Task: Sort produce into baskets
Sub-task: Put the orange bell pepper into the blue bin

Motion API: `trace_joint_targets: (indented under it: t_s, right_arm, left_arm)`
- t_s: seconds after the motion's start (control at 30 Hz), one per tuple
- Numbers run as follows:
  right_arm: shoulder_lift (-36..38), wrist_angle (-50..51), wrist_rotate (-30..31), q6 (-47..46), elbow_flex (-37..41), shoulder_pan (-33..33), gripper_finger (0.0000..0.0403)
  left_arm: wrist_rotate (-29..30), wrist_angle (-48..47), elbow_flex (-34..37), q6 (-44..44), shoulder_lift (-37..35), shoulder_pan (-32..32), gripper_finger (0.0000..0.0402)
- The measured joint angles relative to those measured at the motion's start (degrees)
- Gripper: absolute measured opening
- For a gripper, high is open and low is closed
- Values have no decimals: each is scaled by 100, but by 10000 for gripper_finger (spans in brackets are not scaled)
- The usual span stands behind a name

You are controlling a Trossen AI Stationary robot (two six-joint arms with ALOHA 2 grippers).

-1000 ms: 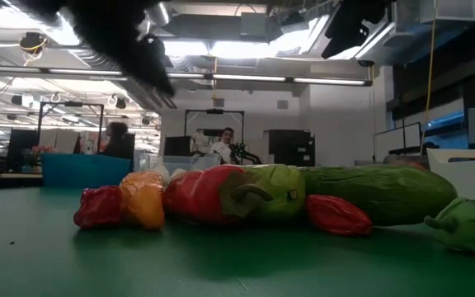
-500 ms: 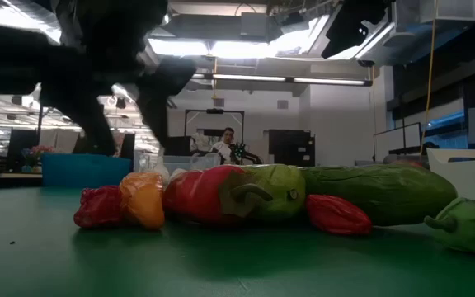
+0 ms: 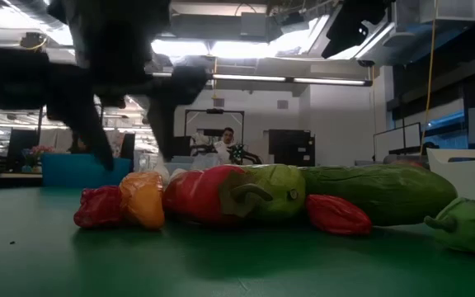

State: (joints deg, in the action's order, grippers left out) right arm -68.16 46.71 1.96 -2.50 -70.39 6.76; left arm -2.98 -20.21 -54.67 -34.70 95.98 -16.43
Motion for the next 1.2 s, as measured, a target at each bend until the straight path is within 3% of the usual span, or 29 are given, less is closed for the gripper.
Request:
trace_joint_targets:
  t_s: [0.5,0.83,0.97,1.2]
  right_arm:
    - [0,21,0,4,0,0,335]
    - [0,16,0,7,0,-2,335]
    - [0,16,1,7,0,-1,335]
    - [0,20,1,7,0,0,335]
  left_arm:
    - [15,35,-7,-312,403,-2,234]
    - [-85,33,-9,-266,401,-2,140]
    - [52,37,-13,73,397,-3,121]
    - [511,-111,-17,1164,375,-2,128]
